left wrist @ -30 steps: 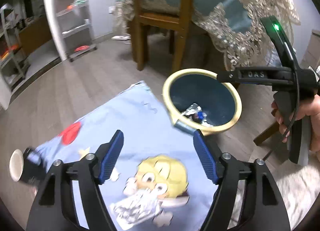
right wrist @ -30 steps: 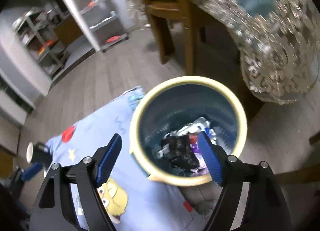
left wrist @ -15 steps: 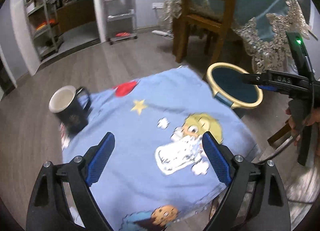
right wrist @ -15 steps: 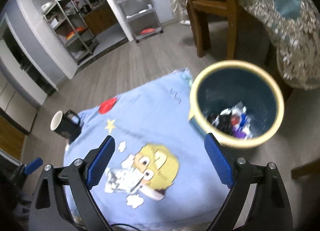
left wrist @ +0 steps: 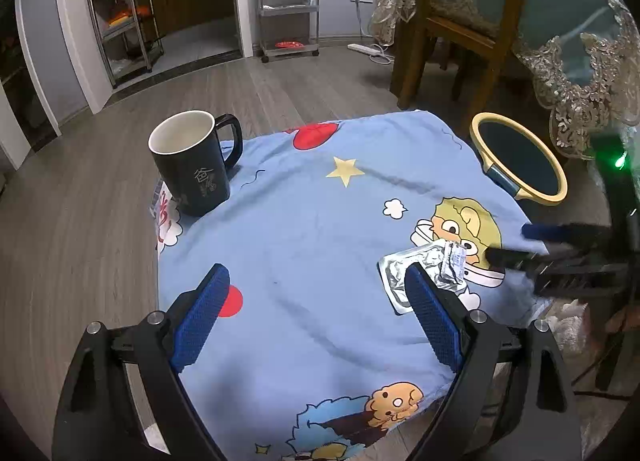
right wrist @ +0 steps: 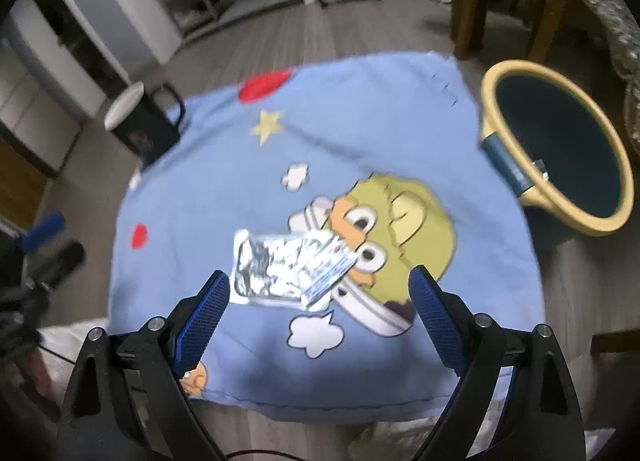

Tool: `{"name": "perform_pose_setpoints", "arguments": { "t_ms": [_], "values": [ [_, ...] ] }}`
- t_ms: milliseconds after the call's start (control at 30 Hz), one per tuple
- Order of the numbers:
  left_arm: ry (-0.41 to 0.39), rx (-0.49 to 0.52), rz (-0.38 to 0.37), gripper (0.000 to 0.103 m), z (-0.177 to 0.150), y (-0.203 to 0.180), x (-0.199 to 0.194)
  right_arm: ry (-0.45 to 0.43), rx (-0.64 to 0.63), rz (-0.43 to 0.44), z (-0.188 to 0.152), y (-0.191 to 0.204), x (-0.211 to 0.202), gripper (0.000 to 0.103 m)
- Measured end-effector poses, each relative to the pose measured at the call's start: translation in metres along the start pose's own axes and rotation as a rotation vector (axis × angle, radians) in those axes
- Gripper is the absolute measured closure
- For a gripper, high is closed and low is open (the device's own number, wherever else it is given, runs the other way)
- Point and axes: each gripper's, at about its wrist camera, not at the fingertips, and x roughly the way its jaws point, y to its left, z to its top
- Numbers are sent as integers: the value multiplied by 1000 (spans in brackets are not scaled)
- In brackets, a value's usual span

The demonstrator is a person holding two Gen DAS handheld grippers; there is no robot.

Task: Collect trash
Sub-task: 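Grasp the small silver blister pack with the right tool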

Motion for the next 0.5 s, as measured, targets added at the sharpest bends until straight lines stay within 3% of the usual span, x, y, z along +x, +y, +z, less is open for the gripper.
{"name": "perform_pose_setpoints", "arguments": {
  "t_ms": [233, 367, 433, 500],
  "values": [
    [11, 19, -9, 16, 1, -2, 11, 78, 18, -11, 1, 4, 36, 22],
    [25, 16, -22, 16, 2, -3, 19, 122, 72, 6, 0, 0, 54, 36],
    [31, 15, -27, 16, 3, -4, 22, 139, 85, 9, -1, -1, 60, 38],
    [37, 19, -30, 16, 3, -7, 25, 155, 106, 11, -3, -4, 68, 51]
  ]
}}
